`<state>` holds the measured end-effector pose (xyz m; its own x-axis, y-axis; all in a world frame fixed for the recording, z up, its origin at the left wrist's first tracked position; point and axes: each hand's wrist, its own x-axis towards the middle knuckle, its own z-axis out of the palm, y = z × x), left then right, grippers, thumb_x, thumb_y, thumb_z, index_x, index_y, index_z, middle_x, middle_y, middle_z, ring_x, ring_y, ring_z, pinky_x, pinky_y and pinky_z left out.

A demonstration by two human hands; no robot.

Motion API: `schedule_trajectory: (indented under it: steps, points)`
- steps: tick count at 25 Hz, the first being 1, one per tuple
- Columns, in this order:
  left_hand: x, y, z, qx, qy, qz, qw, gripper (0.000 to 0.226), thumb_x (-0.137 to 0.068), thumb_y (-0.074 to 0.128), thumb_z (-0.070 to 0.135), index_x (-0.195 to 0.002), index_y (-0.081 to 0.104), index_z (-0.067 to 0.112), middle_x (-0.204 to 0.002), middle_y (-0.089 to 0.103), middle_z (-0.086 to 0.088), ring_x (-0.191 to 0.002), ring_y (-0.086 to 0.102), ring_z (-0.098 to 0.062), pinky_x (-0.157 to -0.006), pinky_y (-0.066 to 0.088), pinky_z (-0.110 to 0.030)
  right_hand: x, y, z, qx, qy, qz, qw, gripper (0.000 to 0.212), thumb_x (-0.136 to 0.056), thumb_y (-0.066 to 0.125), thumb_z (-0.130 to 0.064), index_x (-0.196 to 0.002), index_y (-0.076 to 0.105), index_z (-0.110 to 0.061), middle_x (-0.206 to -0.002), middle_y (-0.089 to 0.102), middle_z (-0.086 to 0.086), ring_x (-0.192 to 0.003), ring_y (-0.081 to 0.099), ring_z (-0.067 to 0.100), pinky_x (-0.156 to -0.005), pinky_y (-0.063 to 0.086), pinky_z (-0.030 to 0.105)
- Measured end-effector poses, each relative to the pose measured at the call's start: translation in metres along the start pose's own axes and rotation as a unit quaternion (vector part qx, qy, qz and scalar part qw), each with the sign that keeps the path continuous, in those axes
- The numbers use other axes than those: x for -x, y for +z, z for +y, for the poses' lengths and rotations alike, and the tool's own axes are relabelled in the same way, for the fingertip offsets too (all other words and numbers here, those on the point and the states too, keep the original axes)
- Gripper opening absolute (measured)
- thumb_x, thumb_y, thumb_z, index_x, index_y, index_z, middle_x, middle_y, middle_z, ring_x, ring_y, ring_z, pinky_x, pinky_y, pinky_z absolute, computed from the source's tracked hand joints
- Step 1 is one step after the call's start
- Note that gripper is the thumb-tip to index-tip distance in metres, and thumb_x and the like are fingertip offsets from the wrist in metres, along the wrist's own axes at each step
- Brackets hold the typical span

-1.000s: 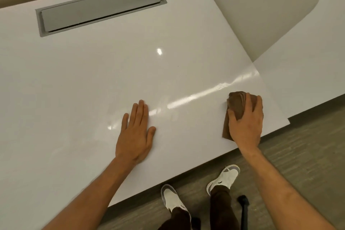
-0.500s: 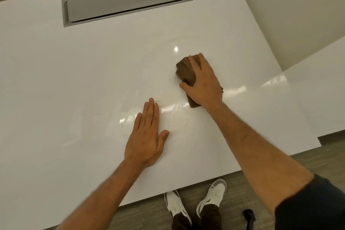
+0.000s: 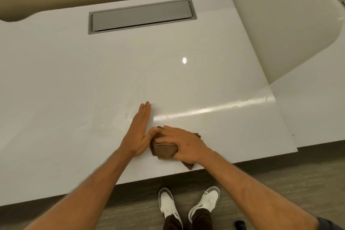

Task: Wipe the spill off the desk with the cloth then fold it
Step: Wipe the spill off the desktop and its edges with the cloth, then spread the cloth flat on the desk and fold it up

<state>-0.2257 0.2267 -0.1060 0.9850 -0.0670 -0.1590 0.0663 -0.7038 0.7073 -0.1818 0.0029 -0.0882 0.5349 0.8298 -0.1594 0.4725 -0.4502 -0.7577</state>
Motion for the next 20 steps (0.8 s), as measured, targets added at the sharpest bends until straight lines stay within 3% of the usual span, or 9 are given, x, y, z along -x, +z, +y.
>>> schedule_trajectory:
  steps: [5,6,8,10,12,13,16,18,20]
  points:
    - [0.040,-0.006,0.029,-0.081,-0.042,-0.063,0.994,0.084,-0.098,0.020,0.075,-0.163,-0.011,0.031,-0.171,-0.016,0.016,-0.155,-0.018,0.003,-0.129,-0.004,-0.029,0.094,-0.006,0.000,0.010,0.096,-0.078,0.992,0.055,-0.095,0.065,-0.033,-0.143,0.045,-0.051,-0.159,0.028,-0.028,-0.146,0.015,-0.007,-0.116,0.006,0.014]
    - [0.047,-0.007,0.042,-0.083,-0.050,-0.063,0.993,0.082,-0.098,0.021,0.075,-0.162,-0.009,0.036,-0.169,-0.016,0.021,-0.153,-0.019,0.007,-0.128,-0.004,-0.027,0.112,-0.016,-0.002,-0.004,0.121,-0.081,0.989,0.055,-0.094,0.066,-0.029,-0.140,0.048,-0.053,-0.157,0.030,-0.029,-0.145,0.019,-0.007,-0.118,0.009,0.015]
    - [0.061,-0.011,0.072,-0.080,-0.056,-0.062,0.993,0.079,-0.097,0.025,0.076,-0.162,-0.005,0.042,-0.166,-0.016,0.029,-0.149,-0.019,0.014,-0.124,-0.004,-0.024,0.145,-0.041,-0.012,-0.073,0.192,-0.030,0.978,0.060,-0.089,0.069,-0.015,-0.132,0.055,-0.054,-0.151,0.046,-0.023,-0.138,0.041,-0.001,-0.119,0.030,0.024]
    - [0.071,-0.015,0.102,-0.081,-0.051,-0.048,0.994,0.073,-0.099,0.031,0.073,-0.161,0.004,0.048,-0.163,-0.012,0.034,-0.147,-0.017,0.018,-0.124,-0.001,-0.025,0.166,-0.071,-0.028,-0.147,0.256,0.066,0.953,0.066,-0.085,0.071,-0.005,-0.131,0.057,-0.050,-0.142,0.059,-0.013,-0.121,0.061,0.005,-0.104,0.050,0.024]
    - [0.073,-0.021,0.135,-0.059,-0.050,-0.045,0.996,0.065,-0.100,0.035,0.070,-0.159,0.012,0.052,-0.161,-0.007,0.038,-0.147,-0.013,0.020,-0.125,0.003,-0.027,0.172,-0.103,-0.048,-0.202,0.275,0.134,0.930,0.065,-0.086,0.069,0.000,-0.138,0.057,-0.038,-0.130,0.068,-0.006,-0.097,0.070,0.006,-0.081,0.057,0.020]
    - [0.075,-0.023,0.152,-0.043,-0.051,-0.035,0.997,0.062,-0.100,0.036,0.069,-0.158,0.017,0.054,-0.161,-0.002,0.039,-0.148,-0.008,0.018,-0.125,0.005,-0.028,0.171,-0.119,-0.060,-0.225,0.267,0.160,0.923,0.064,-0.087,0.067,0.001,-0.139,0.058,-0.035,-0.123,0.070,-0.007,-0.091,0.071,0.006,-0.075,0.057,0.019]
    - [0.069,-0.032,0.198,0.011,-0.063,0.006,0.998,0.053,-0.101,0.044,0.065,-0.152,0.030,0.059,-0.161,0.022,0.033,-0.148,0.018,0.007,-0.122,0.018,-0.029,0.158,-0.159,-0.098,-0.294,0.214,0.236,0.901,0.053,-0.092,0.066,-0.004,-0.123,0.062,-0.046,-0.117,0.069,-0.018,-0.102,0.068,0.005,-0.078,0.057,0.016]
    - [0.063,-0.044,0.227,0.085,-0.073,0.042,0.993,0.052,-0.099,0.050,0.063,-0.149,0.040,0.055,-0.157,0.041,0.025,-0.140,0.037,0.003,-0.117,0.030,-0.031,0.144,-0.176,-0.125,-0.342,0.204,0.257,0.881,0.034,-0.099,0.061,-0.018,-0.118,0.063,-0.046,-0.115,0.070,-0.014,-0.103,0.070,0.009,-0.078,0.058,0.019]
    - [0.057,-0.063,0.252,0.185,-0.071,0.063,0.978,0.051,-0.091,0.053,0.068,-0.141,0.047,0.058,-0.141,0.056,0.025,-0.124,0.056,0.003,-0.107,0.047,-0.027,0.128,-0.189,-0.149,-0.382,0.204,0.260,0.863,0.021,-0.104,0.051,-0.033,-0.120,0.063,-0.042,-0.114,0.072,-0.009,-0.104,0.071,0.012,-0.082,0.059,0.025]
